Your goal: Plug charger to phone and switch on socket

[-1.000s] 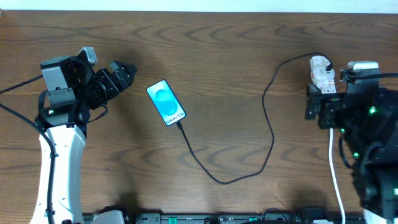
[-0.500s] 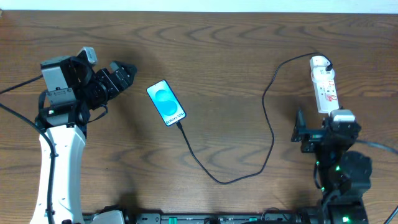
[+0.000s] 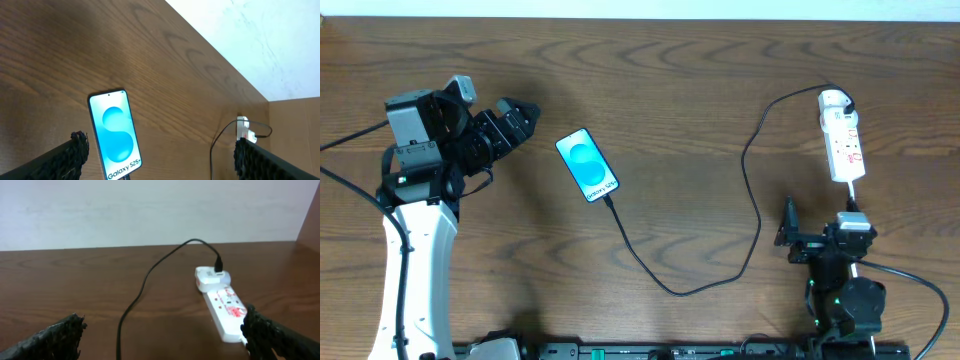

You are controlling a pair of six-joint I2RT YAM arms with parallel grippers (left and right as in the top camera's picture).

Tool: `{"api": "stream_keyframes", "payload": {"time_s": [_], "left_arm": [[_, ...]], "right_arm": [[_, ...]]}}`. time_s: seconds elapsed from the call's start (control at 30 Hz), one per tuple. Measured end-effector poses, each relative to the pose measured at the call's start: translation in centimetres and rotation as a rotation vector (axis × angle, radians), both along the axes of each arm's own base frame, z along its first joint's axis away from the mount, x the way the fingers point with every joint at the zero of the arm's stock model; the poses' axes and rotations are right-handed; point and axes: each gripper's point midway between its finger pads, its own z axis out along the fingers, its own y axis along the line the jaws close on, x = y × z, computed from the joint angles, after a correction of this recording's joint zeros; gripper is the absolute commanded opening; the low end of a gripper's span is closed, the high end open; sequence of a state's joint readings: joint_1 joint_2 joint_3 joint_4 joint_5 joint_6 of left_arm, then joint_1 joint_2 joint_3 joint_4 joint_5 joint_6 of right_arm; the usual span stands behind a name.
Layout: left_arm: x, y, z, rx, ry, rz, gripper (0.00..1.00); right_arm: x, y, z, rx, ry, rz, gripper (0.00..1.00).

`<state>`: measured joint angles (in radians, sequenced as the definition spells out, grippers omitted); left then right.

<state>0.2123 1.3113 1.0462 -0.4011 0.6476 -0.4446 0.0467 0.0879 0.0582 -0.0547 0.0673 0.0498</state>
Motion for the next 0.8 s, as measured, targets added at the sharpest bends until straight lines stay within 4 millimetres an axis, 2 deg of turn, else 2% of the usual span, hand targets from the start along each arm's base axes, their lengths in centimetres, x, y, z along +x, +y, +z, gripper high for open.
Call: {"api": "stream_keyframes", "payload": {"time_s": [0.3, 0.8], "left_arm": [[-0.01, 0.0, -0.01, 0.0, 0.0, 0.0, 0.95], [0.0, 0.0, 0.0, 0.0, 0.0, 0.0, 0.95]], "right_arm": [[-0.21, -0.01, -1.06, 0.026, -0.011, -0.002, 0.99], [-0.21, -0.01, -1.01, 0.014, -0.013, -0.001, 0.99]]}}
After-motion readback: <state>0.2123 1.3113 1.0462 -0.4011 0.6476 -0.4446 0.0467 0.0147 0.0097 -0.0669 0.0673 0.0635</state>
